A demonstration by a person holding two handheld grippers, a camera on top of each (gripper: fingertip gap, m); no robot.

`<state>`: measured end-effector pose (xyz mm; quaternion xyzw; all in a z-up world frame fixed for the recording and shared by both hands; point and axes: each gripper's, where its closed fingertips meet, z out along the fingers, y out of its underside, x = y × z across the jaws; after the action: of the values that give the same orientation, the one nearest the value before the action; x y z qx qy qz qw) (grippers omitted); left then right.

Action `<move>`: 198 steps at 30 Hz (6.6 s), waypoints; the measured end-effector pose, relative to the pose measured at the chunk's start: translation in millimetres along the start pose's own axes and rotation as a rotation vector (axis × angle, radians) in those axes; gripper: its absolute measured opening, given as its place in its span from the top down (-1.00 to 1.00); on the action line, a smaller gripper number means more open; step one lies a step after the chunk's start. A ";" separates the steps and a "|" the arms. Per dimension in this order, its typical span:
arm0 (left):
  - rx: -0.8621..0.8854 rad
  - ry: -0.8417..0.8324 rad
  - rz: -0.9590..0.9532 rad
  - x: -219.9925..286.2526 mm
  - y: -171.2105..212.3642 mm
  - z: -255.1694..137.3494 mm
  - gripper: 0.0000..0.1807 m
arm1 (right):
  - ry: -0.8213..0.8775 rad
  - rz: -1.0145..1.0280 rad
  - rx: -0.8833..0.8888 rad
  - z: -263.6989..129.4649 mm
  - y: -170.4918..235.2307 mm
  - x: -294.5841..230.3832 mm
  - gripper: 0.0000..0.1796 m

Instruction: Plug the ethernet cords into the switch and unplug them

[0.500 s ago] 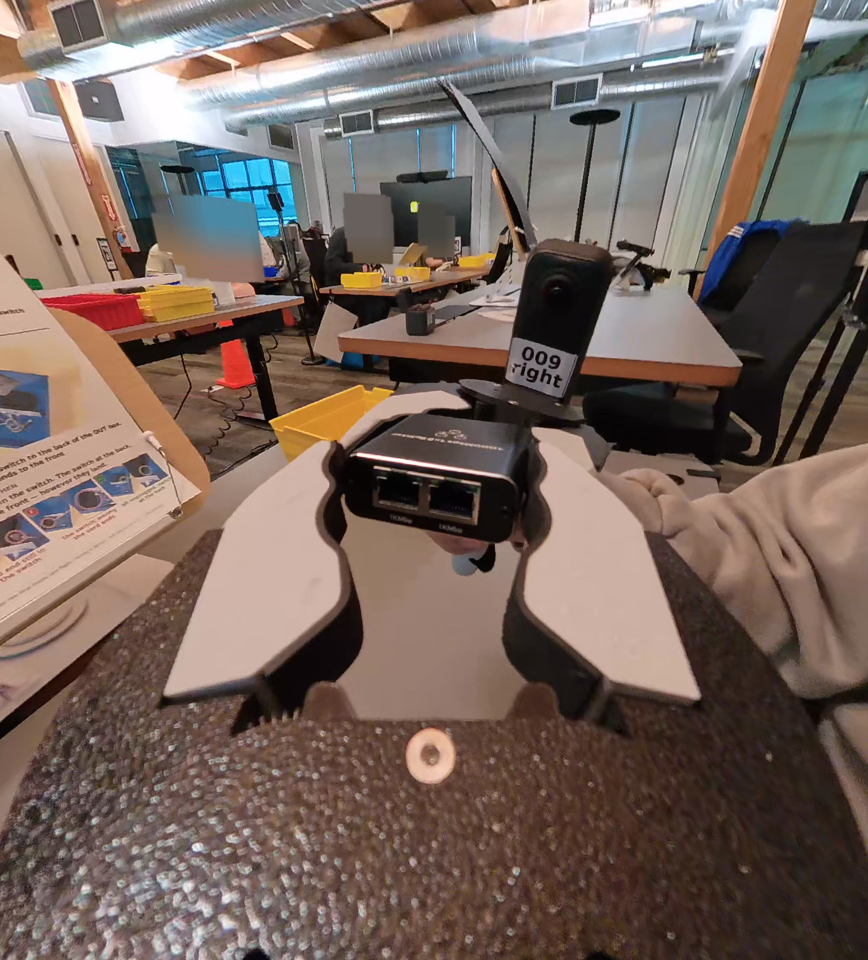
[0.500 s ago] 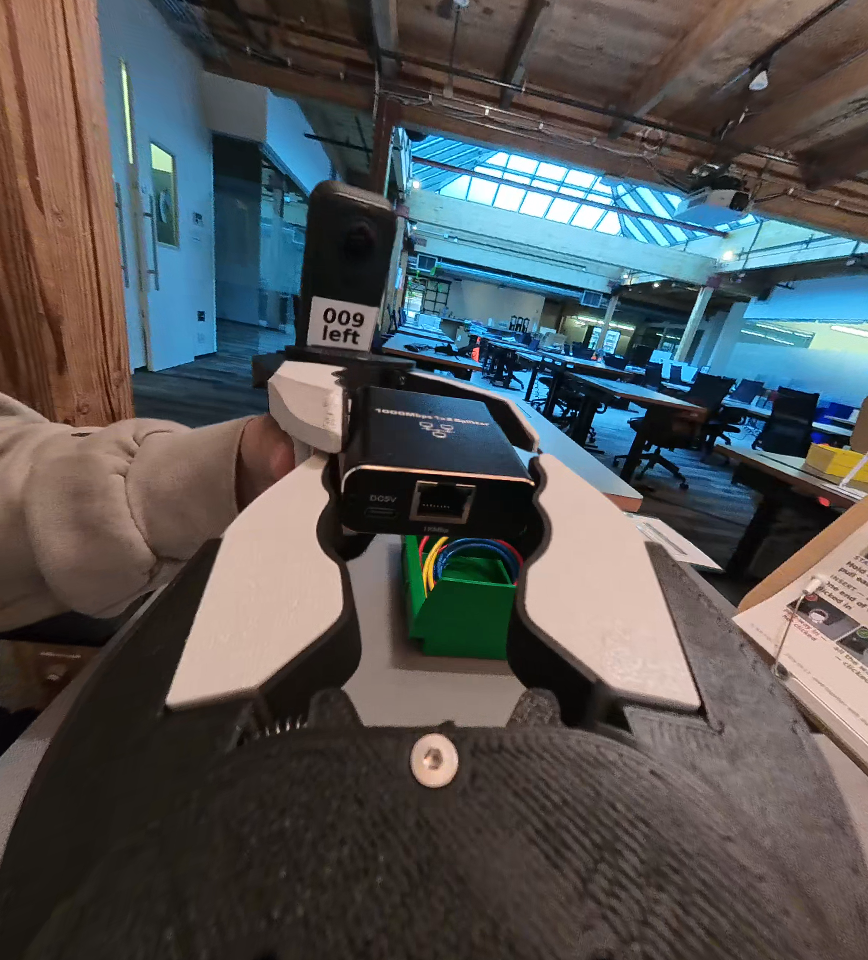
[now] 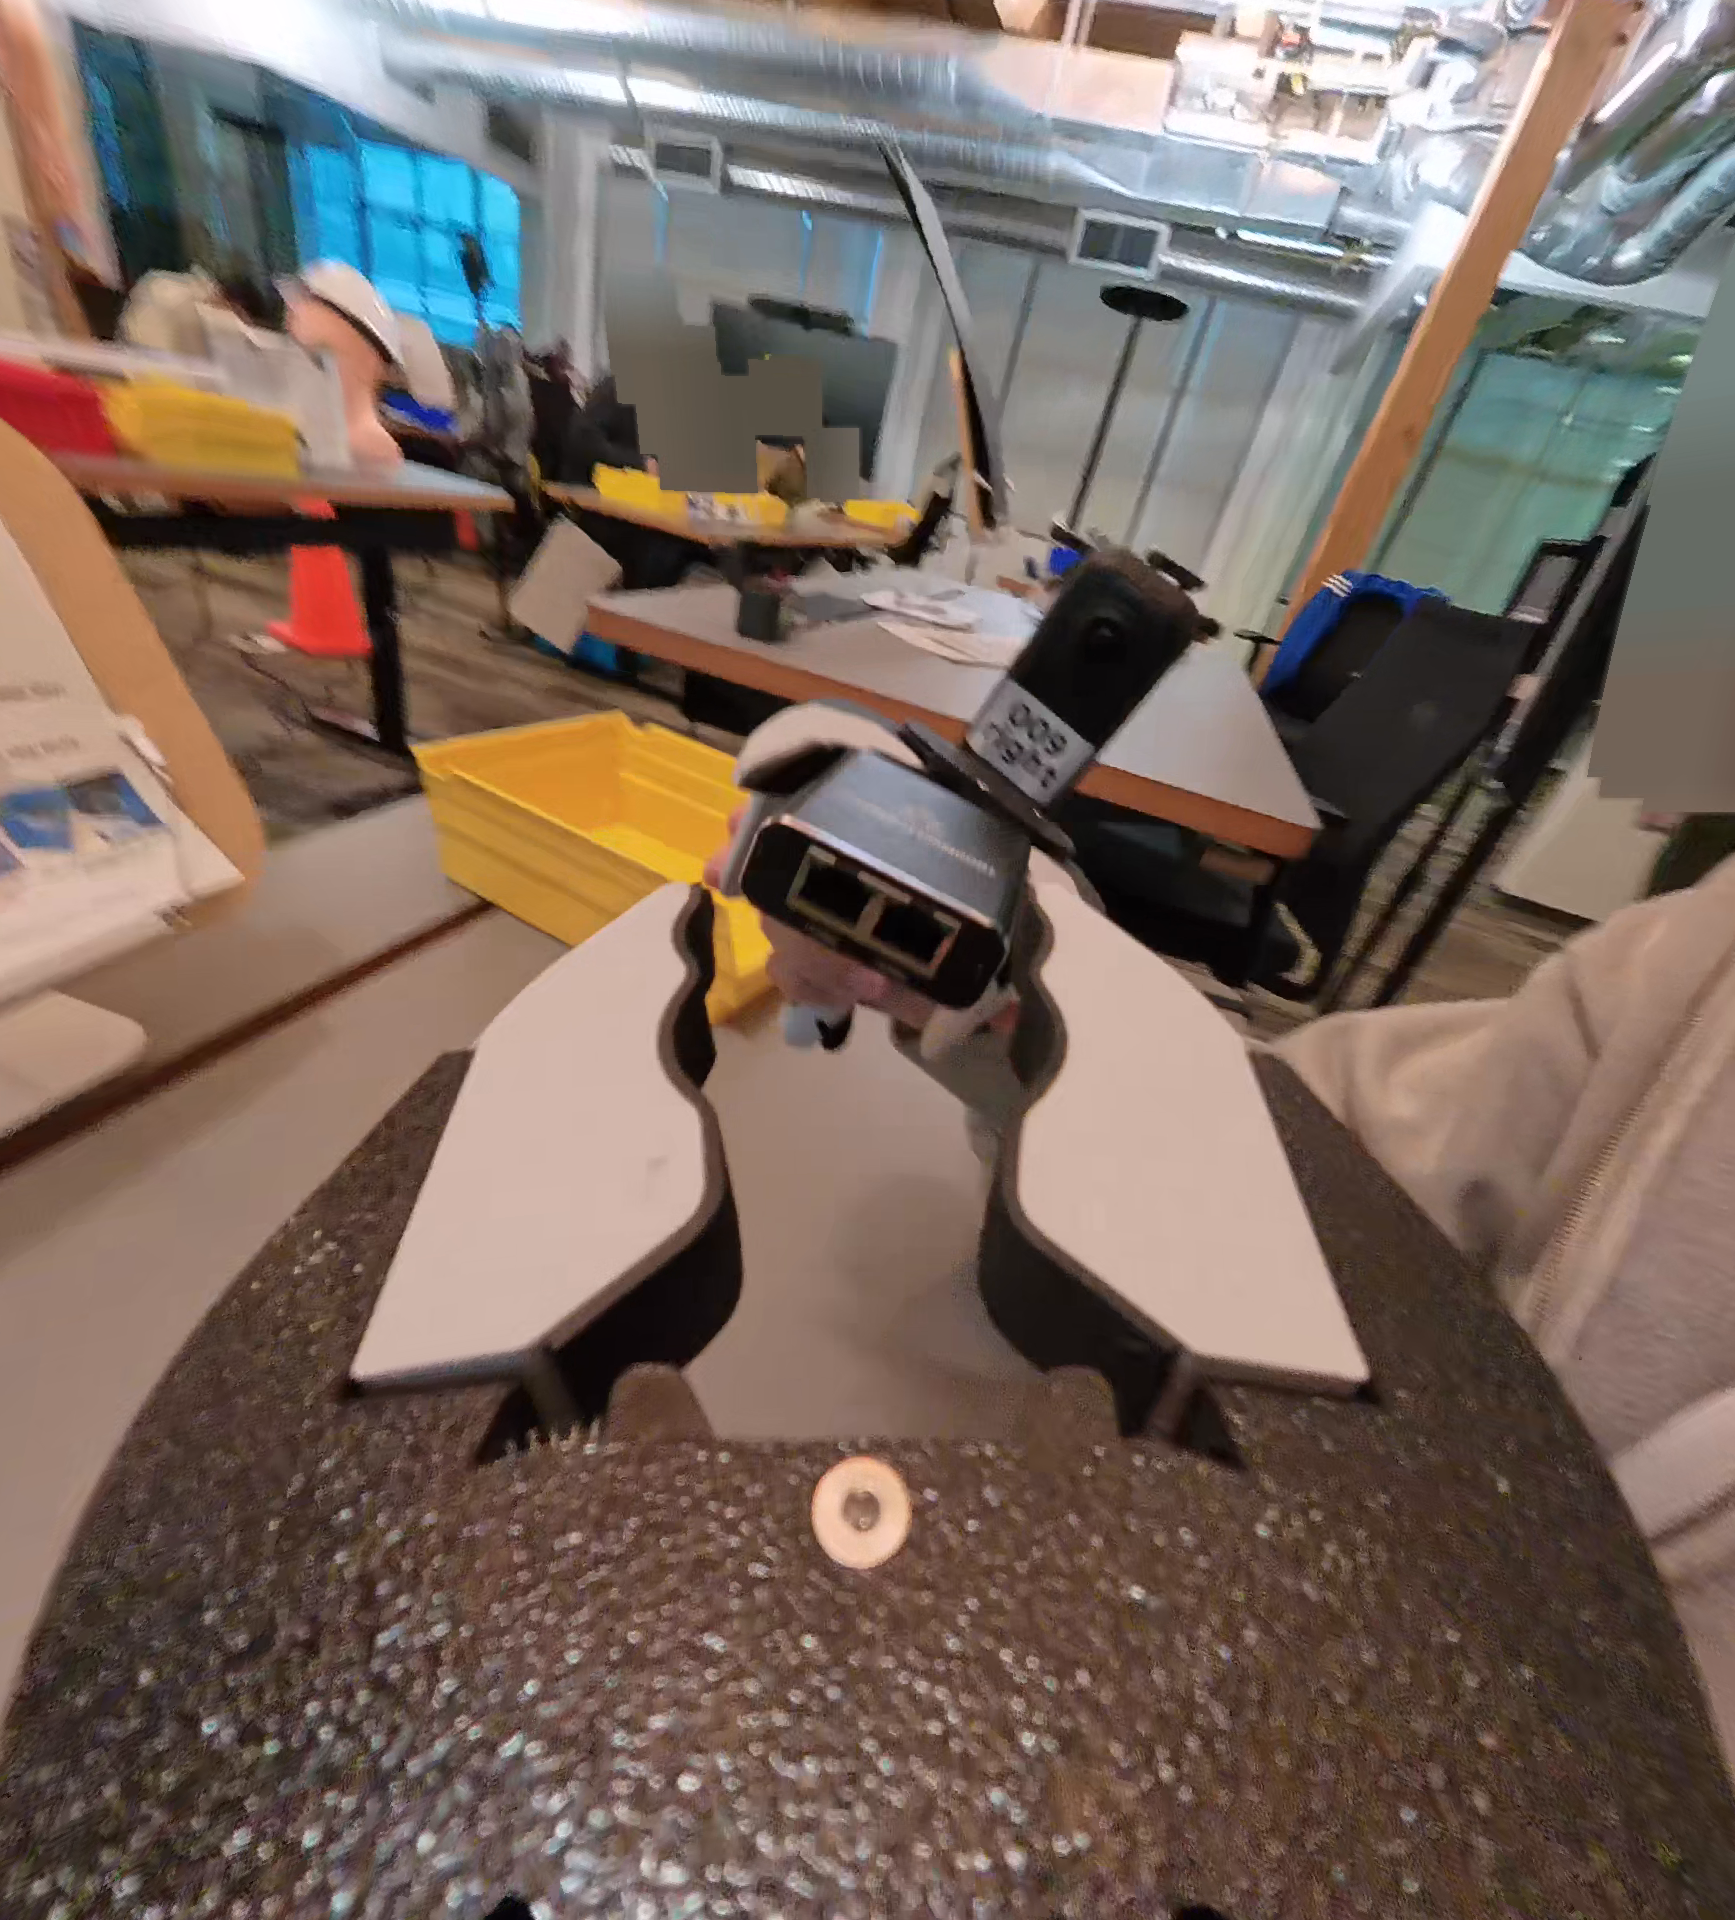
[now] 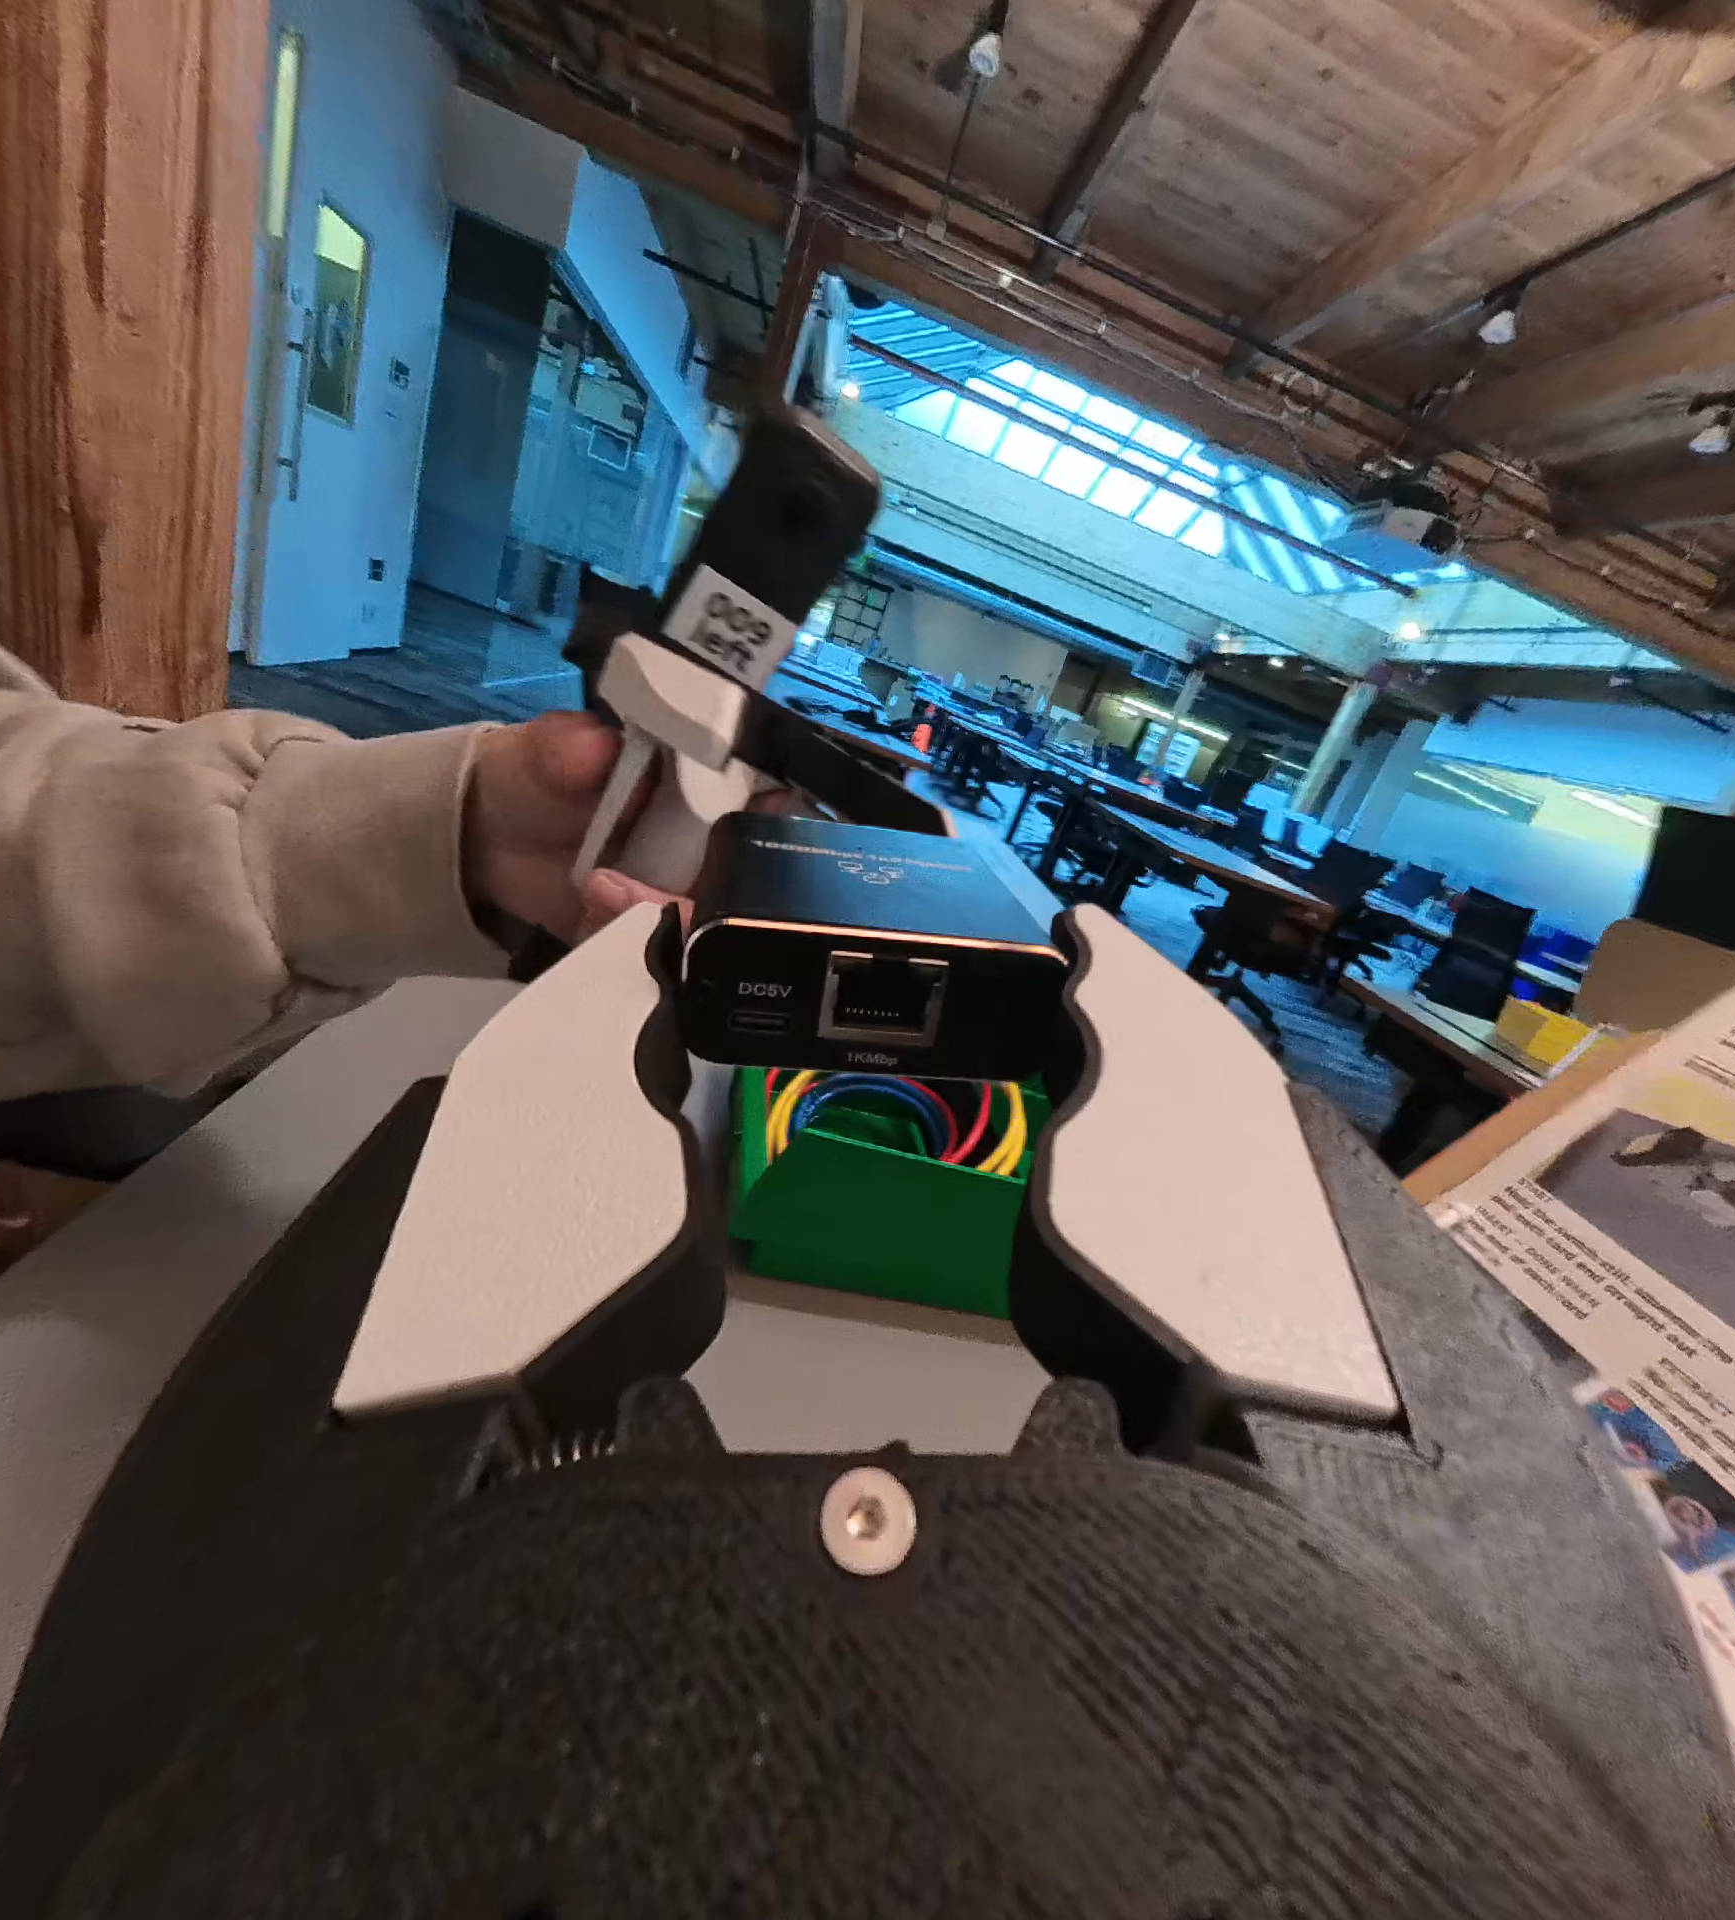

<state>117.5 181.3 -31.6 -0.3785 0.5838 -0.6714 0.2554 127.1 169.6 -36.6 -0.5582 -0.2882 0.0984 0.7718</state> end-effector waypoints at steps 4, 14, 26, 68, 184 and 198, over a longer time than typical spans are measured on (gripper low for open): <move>-0.084 0.163 -0.202 16.7 19.3 6.9 0.37 | -0.053 -0.029 -0.014 0.4 2.1 -9.1 0.24; -0.072 0.262 -0.575 10.5 34.6 14.3 0.62 | -0.078 -0.088 -0.036 1.7 4.2 -16.1 0.25; -0.033 0.362 -0.649 19.8 32.3 18.4 0.58 | -0.050 -0.132 -0.032 2.3 6.2 -12.9 0.25; 0.024 0.210 -0.869 10.1 39.1 36.0 0.69 | -0.030 -0.086 -0.118 8.7 25.2 -8.7 0.15; -0.150 0.427 -0.880 151.7 92.9 56.8 0.73 | 0.082 -0.155 -0.271 -68.2 -9.8 -137.1 0.16; -0.090 0.308 -0.844 132.7 85.7 44.7 0.70 | 0.098 -0.088 -0.258 -45.9 3.3 -124.6 0.13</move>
<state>67.7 34.7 -86.0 -0.4899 0.4379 -0.7393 -0.1474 51.6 74.8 -91.0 -0.6435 -0.2849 -0.0007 0.7105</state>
